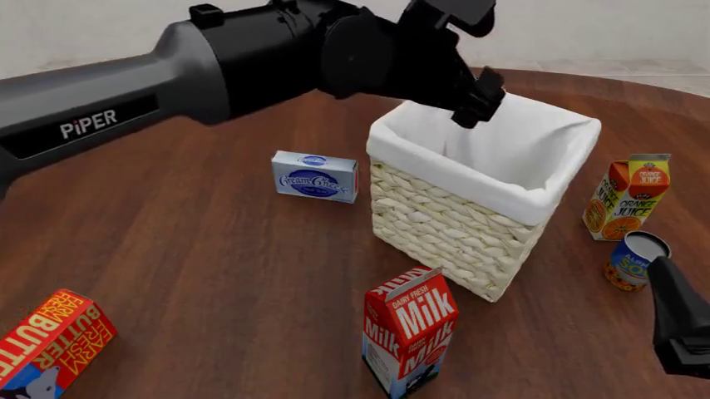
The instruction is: Pick up the alphabet soup and the tomato sauce, and put them in the basket.
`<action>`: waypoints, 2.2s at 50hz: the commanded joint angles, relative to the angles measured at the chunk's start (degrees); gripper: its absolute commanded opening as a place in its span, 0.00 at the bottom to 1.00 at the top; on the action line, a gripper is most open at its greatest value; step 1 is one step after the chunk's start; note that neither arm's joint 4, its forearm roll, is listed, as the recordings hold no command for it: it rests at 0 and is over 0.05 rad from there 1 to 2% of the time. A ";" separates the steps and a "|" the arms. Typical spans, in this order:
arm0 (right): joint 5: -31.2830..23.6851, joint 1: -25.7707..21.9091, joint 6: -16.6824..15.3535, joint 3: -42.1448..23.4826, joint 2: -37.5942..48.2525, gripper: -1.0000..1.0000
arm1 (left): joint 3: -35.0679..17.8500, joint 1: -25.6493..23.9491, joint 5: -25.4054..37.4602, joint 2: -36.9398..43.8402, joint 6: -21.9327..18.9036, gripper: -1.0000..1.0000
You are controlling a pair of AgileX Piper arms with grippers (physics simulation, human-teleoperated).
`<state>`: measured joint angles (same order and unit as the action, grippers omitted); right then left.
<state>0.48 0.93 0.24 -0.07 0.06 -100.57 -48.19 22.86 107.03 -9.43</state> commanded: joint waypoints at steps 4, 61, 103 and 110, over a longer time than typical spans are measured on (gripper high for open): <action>0.10 0.23 -0.06 -0.03 -0.03 1.00 | 5.33 -1.67 -3.65 -6.29 3.19 1.00; -6.76 6.14 -7.12 -11.52 8.66 1.00 | 14.66 0.06 -11.47 -19.81 10.94 1.00; -9.24 13.77 -7.87 -13.10 14.94 1.00 | 19.83 -1.39 -16.23 -29.79 14.20 1.00; -7.43 14.83 -8.01 -12.61 17.53 1.00 | 21.07 -0.62 -16.86 -31.14 14.76 1.00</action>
<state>-9.06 14.12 -7.65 -13.32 14.50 -81.44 -49.15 6.94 78.57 4.50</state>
